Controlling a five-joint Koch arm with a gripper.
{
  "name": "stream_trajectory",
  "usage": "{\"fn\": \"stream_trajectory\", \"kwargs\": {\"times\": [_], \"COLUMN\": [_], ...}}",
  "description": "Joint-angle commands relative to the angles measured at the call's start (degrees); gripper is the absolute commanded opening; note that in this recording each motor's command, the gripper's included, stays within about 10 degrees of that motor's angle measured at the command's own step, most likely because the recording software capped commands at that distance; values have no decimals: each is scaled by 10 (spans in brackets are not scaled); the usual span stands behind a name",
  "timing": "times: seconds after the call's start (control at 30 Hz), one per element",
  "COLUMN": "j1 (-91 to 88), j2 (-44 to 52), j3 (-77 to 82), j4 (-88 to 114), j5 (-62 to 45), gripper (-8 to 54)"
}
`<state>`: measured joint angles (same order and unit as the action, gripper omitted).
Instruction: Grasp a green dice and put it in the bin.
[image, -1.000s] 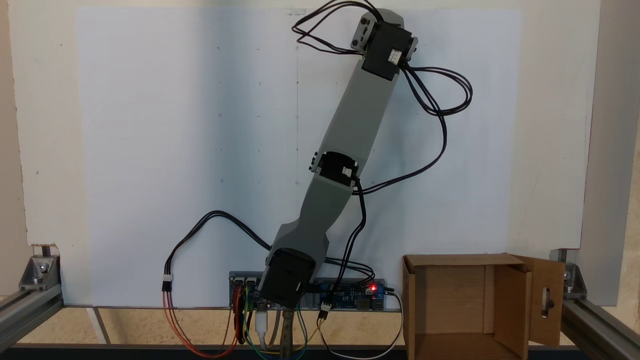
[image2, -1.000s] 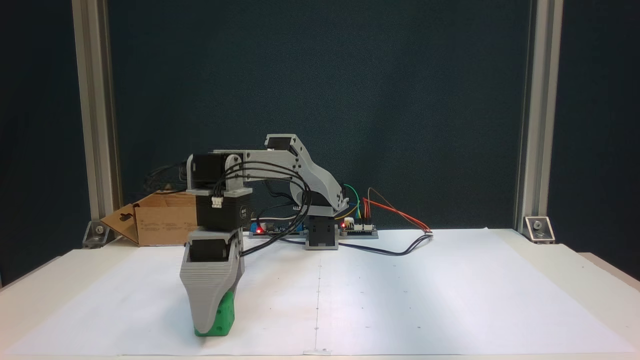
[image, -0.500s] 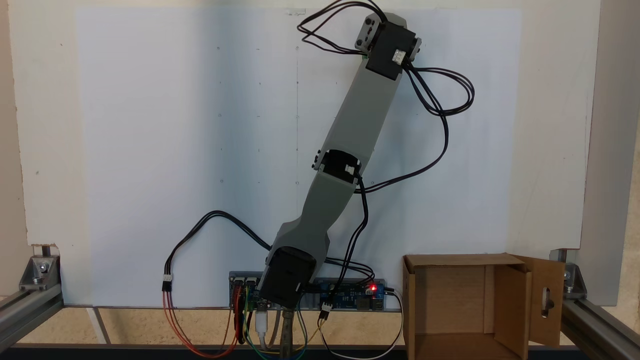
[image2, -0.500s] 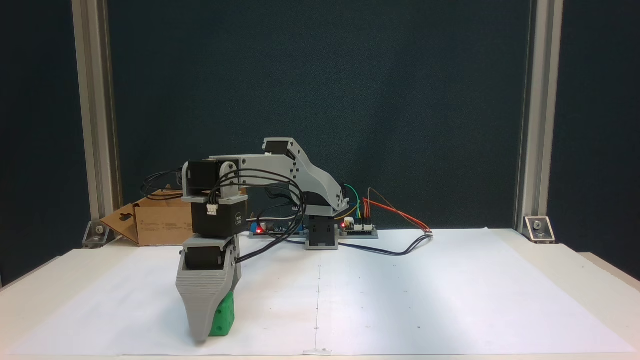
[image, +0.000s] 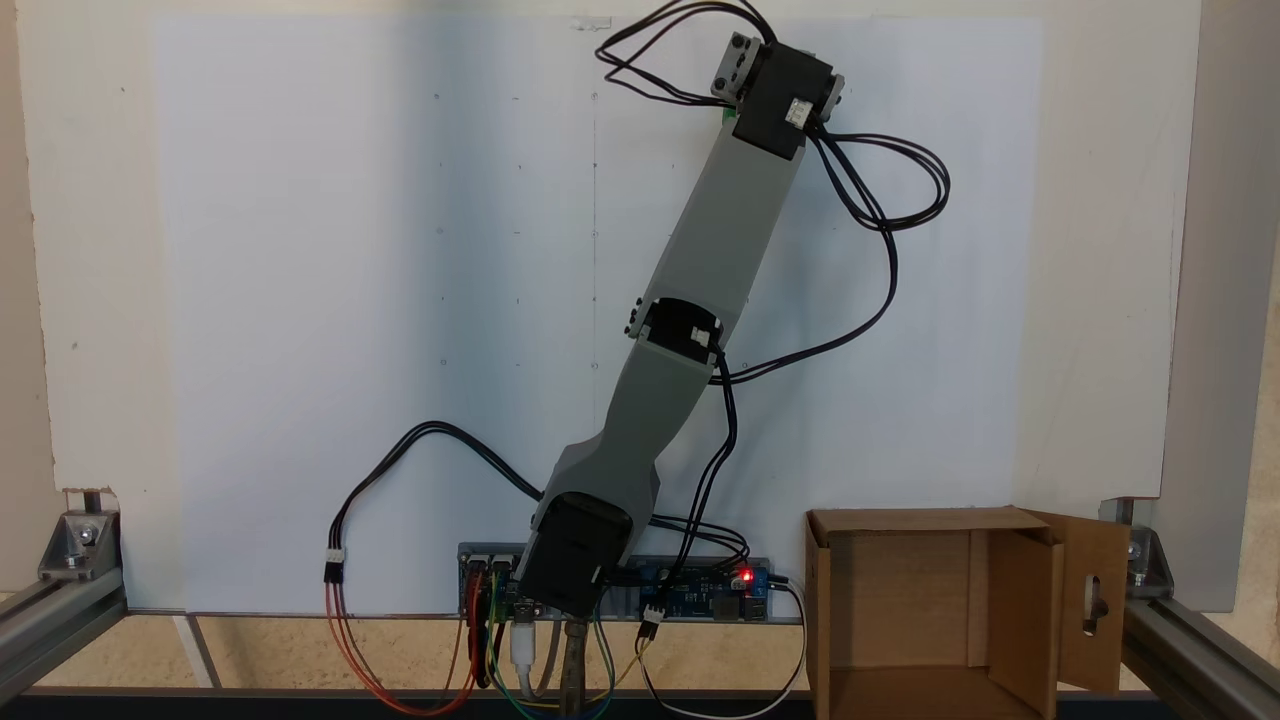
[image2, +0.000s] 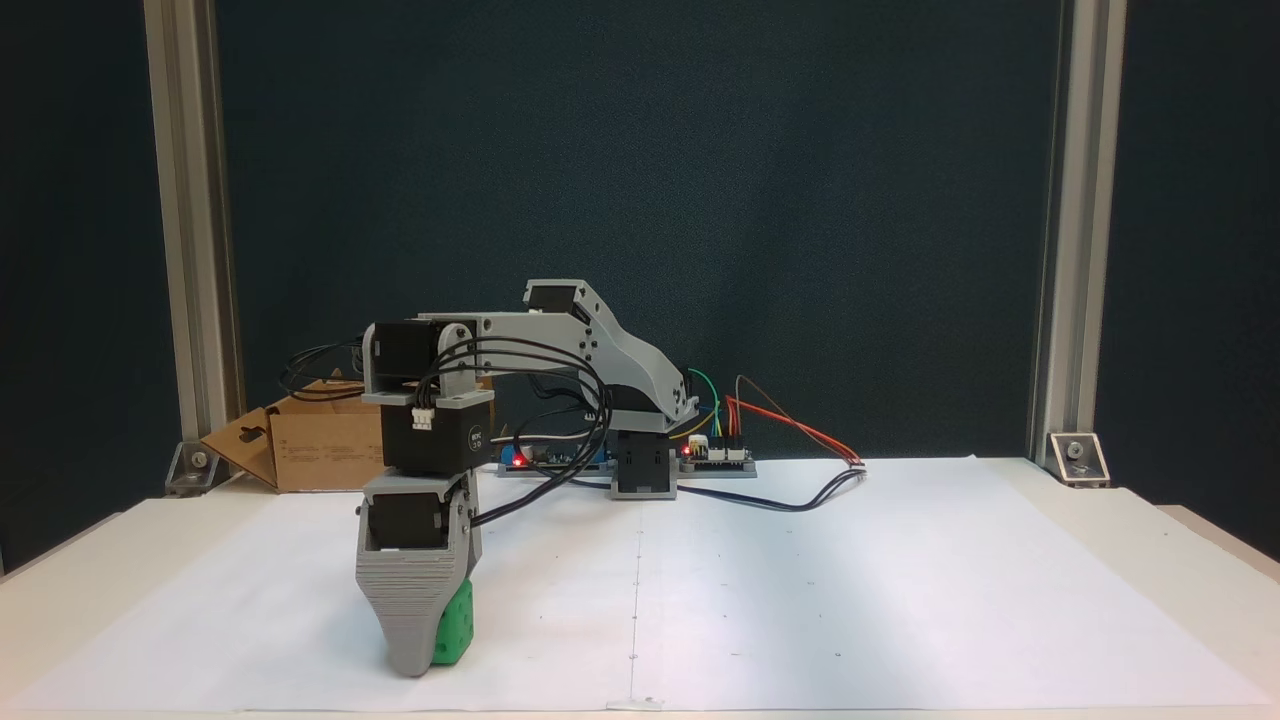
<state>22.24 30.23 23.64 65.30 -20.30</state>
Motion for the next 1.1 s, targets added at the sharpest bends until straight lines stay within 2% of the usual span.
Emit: {"fn": "stream_trajectory", "kwargs": {"times": [0.0,0.2,0.7,0.87,1.07], "j1": [-1,-4,33,149,359], "j2": [23,161,586,639,642], "j3": [-11,11,352,353,352], "j4": [27,81,62,113,113], "j5": [22,30,30,50,45], "gripper": [114,114,114,114,114]}}
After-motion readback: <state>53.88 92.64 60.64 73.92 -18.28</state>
